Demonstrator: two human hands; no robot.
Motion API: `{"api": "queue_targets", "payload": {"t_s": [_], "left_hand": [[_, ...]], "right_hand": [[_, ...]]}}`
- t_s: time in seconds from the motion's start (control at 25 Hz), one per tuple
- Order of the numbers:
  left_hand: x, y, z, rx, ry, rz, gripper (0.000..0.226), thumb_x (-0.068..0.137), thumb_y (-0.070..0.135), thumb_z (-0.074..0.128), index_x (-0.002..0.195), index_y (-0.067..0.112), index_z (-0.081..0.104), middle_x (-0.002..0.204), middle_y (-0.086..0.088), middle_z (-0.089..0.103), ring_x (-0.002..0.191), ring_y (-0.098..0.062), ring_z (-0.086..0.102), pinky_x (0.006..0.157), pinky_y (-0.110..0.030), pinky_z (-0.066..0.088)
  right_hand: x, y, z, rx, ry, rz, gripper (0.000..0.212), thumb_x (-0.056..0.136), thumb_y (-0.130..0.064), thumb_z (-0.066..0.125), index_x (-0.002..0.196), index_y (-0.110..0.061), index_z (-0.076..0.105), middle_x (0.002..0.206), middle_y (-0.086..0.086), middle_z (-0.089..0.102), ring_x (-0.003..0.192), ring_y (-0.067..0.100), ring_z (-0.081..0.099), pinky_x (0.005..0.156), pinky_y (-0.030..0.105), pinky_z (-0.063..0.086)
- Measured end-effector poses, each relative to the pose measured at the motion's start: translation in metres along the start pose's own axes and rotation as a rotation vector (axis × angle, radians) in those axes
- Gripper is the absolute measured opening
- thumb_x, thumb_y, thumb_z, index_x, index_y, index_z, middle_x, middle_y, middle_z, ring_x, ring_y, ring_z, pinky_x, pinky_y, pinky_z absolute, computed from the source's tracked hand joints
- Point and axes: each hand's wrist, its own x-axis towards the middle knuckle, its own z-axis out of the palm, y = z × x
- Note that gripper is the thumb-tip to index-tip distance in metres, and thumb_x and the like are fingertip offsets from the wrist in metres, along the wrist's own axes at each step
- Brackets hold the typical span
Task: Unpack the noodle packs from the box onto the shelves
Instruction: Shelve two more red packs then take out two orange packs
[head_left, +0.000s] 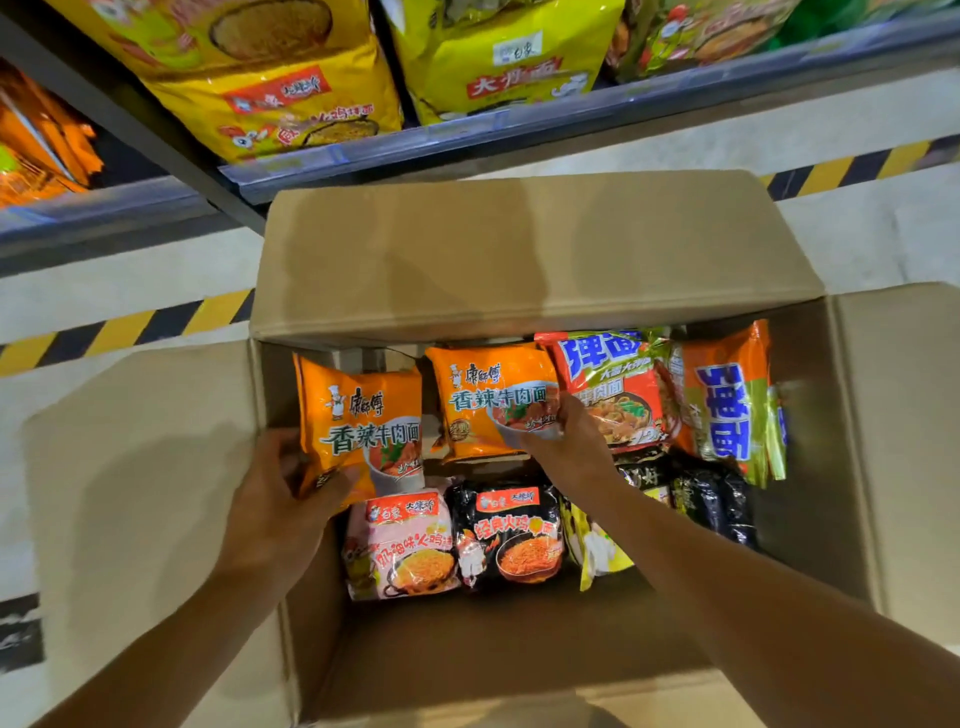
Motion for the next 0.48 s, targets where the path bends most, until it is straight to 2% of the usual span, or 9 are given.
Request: {"api": "queue_targets", "payload": {"t_s": [0.08,0.12,0.2,0.32,0.4,0.48], "left_hand": [[0.000,-0.005,-0.003,-0.022,-0.005,0.011,0.048,0.080,0.018,0.078,0.120,0.017,0.051,0.111,-0.002,0.071,0.100,-0.020,0.069,0.082,-0.041,0.057],[0.000,-0.007,-0.003,-0.037,-0.010,0.015,0.048,0.081,0.016,0.077,0.120,0.017,0.051,0.111,-0.002,0.071,0.100,-0.019,0.069,0.080,-0.036,0.056],[-0.001,-0.011,0.000,-0.078,-0.020,0.017,0.046,0.082,0.012,0.076,0.118,0.018,0.049,0.109,0.000,0.070,0.099,-0.014,0.068,0.071,-0.024,0.054],[-0.005,-0.009,0.003,-0.105,-0.030,0.024,0.043,0.083,0.010,0.075,0.115,0.020,0.048,0.103,0.006,0.069,0.089,-0.003,0.068,0.058,-0.009,0.052],[-0.008,-0.008,0.001,-0.118,-0.029,0.029,0.042,0.083,0.008,0.074,0.115,0.018,0.049,0.101,0.007,0.069,0.082,0.004,0.069,0.056,-0.007,0.051],[-0.014,-0.004,-0.004,-0.135,-0.017,0.037,0.042,0.083,0.006,0.074,0.115,0.018,0.049,0.102,0.007,0.070,0.084,0.004,0.070,0.057,-0.010,0.052]], "right_hand": [[0.013,0.003,0.020,-0.022,0.080,0.055,0.100,0.054,-0.072,0.079,0.136,-0.026,0.046,0.127,0.005,0.059,0.120,0.028,0.056,0.096,0.046,0.052],[0.017,0.003,0.028,-0.069,0.115,0.091,0.106,0.056,-0.068,0.081,0.142,-0.022,0.039,0.134,0.009,0.053,0.126,0.032,0.051,0.102,0.051,0.048],[0.020,-0.003,0.035,-0.131,0.160,0.147,0.105,0.065,-0.046,0.088,0.148,-0.015,0.030,0.141,0.014,0.045,0.132,0.035,0.044,0.108,0.051,0.043],[0.024,-0.001,0.035,-0.079,0.162,0.147,0.088,0.068,-0.026,0.090,0.141,-0.014,0.041,0.132,0.009,0.059,0.121,0.030,0.059,0.097,0.039,0.051],[0.018,-0.001,0.032,-0.040,0.104,0.151,0.068,0.072,-0.027,0.088,0.131,-0.013,0.057,0.120,0.007,0.068,0.110,0.027,0.065,0.088,0.036,0.054],[0.008,-0.004,0.028,0.024,0.016,0.152,0.042,0.080,-0.027,0.082,0.118,-0.013,0.069,0.104,0.007,0.072,0.096,0.023,0.066,0.075,0.031,0.053]]}}
